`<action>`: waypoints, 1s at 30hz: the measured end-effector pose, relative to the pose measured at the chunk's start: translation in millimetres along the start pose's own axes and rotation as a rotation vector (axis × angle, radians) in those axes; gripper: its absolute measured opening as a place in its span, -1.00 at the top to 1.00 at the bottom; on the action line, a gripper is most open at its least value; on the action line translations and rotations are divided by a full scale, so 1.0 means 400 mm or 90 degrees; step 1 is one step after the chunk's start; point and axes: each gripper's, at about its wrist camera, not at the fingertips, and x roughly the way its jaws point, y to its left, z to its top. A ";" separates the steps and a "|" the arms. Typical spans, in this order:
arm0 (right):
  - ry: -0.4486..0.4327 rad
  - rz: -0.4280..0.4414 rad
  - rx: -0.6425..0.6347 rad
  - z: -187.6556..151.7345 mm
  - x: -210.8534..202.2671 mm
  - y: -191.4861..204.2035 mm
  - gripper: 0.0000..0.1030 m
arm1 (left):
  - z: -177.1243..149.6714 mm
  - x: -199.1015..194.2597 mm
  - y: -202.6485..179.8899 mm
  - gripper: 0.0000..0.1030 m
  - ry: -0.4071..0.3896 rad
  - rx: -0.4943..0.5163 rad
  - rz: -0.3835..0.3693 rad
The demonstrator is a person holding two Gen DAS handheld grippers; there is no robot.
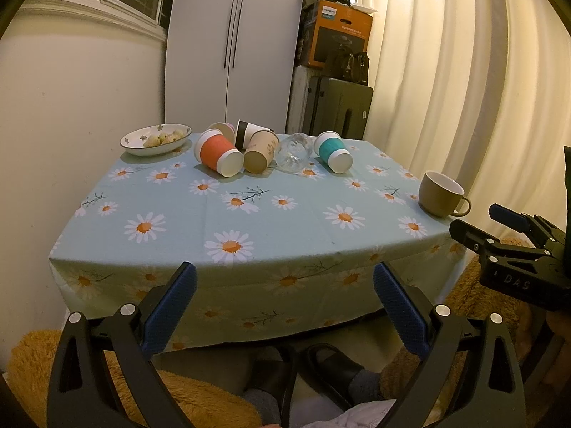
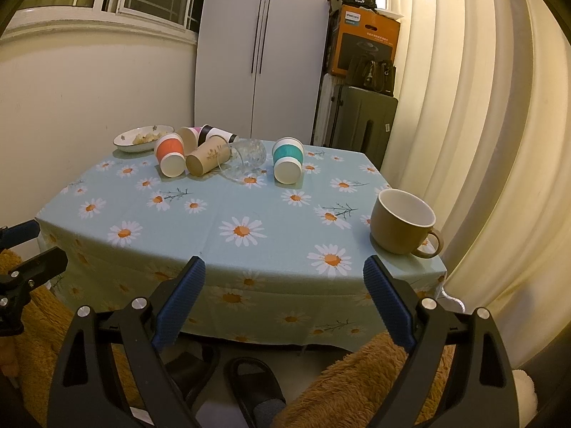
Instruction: Flip cup upright
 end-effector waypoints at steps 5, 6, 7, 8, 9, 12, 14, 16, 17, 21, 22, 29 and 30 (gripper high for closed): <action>0.000 0.000 0.003 0.002 0.008 -0.001 -0.73 | 0.002 0.001 -0.001 -0.87 0.001 0.000 0.000; 0.001 0.001 0.002 0.001 0.008 -0.002 -0.73 | 0.002 0.001 -0.001 -0.87 0.001 0.001 0.000; 0.002 0.001 0.002 0.001 0.009 -0.002 -0.73 | 0.002 0.001 -0.001 -0.87 0.002 0.001 0.000; 0.004 0.003 0.000 0.000 0.010 -0.002 -0.73 | 0.000 0.000 0.000 -0.87 0.002 0.000 0.000; 0.006 0.003 -0.001 0.000 0.011 -0.001 -0.73 | -0.002 -0.001 0.000 -0.87 0.002 -0.001 0.000; 0.002 0.002 -0.007 -0.003 0.007 0.000 -0.73 | -0.003 0.000 0.001 -0.87 0.002 0.000 0.000; -0.001 0.000 -0.007 -0.003 0.005 0.001 -0.73 | -0.006 0.001 0.001 -0.87 0.001 0.001 0.001; -0.003 -0.001 -0.007 -0.003 0.003 0.000 -0.73 | -0.005 0.002 0.001 -0.87 0.002 0.003 0.001; -0.003 -0.002 -0.006 -0.003 0.001 -0.001 -0.73 | -0.004 0.001 0.001 -0.87 0.001 0.002 0.001; -0.003 -0.003 -0.006 0.001 0.002 0.003 -0.73 | -0.004 0.001 0.002 -0.87 0.000 0.000 0.000; -0.003 -0.002 -0.006 0.000 0.001 0.002 -0.73 | -0.005 0.001 0.002 -0.87 0.000 -0.001 0.000; -0.008 0.005 -0.004 0.000 -0.007 0.001 -0.73 | -0.005 0.001 0.006 -0.87 -0.002 -0.001 -0.001; -0.011 0.010 -0.001 0.000 -0.011 -0.001 -0.73 | -0.003 -0.002 0.008 -0.87 -0.004 -0.001 -0.002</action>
